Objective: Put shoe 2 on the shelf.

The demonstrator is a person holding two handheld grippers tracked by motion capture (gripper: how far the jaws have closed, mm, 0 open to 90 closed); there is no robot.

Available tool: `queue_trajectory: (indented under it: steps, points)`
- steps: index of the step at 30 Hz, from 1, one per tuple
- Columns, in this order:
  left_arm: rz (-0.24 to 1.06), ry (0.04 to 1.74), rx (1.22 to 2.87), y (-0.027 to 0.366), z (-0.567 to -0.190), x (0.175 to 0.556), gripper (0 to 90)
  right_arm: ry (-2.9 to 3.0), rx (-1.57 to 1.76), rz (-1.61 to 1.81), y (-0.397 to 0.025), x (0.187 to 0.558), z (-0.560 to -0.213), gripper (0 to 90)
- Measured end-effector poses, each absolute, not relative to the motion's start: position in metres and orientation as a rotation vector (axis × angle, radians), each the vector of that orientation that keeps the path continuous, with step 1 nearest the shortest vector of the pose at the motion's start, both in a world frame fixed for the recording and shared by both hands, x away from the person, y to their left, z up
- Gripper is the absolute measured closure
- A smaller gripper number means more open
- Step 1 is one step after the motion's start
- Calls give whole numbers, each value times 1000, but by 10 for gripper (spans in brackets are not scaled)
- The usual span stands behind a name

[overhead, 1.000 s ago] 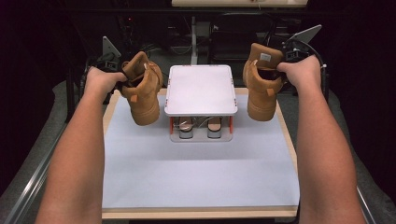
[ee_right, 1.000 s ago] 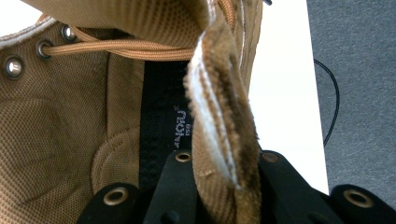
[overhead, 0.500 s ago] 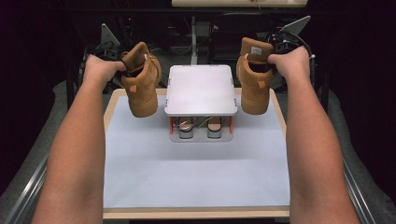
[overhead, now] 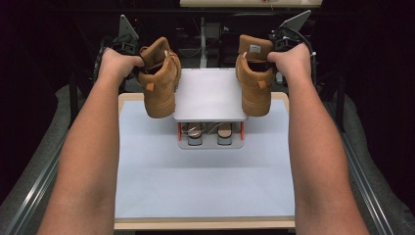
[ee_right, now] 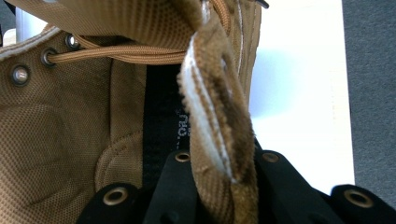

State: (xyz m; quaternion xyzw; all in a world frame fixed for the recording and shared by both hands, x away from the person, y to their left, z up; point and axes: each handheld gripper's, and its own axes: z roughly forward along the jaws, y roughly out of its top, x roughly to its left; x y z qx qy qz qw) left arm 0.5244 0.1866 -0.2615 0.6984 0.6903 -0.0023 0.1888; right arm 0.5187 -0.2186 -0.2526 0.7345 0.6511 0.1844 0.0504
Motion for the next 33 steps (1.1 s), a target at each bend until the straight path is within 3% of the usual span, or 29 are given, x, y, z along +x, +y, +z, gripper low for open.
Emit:
queue_trajectory:
  steps: [14, 33]
  points:
    - [4, 1931, 2002, 134, -271, 528, 856, 2021, 2204, 591, -187, 519, -256, 843]
    - [-25, 1908, 2000, 100, -277, 535, 855, 2041, 2232, 621, -163, 525, -272, 837]
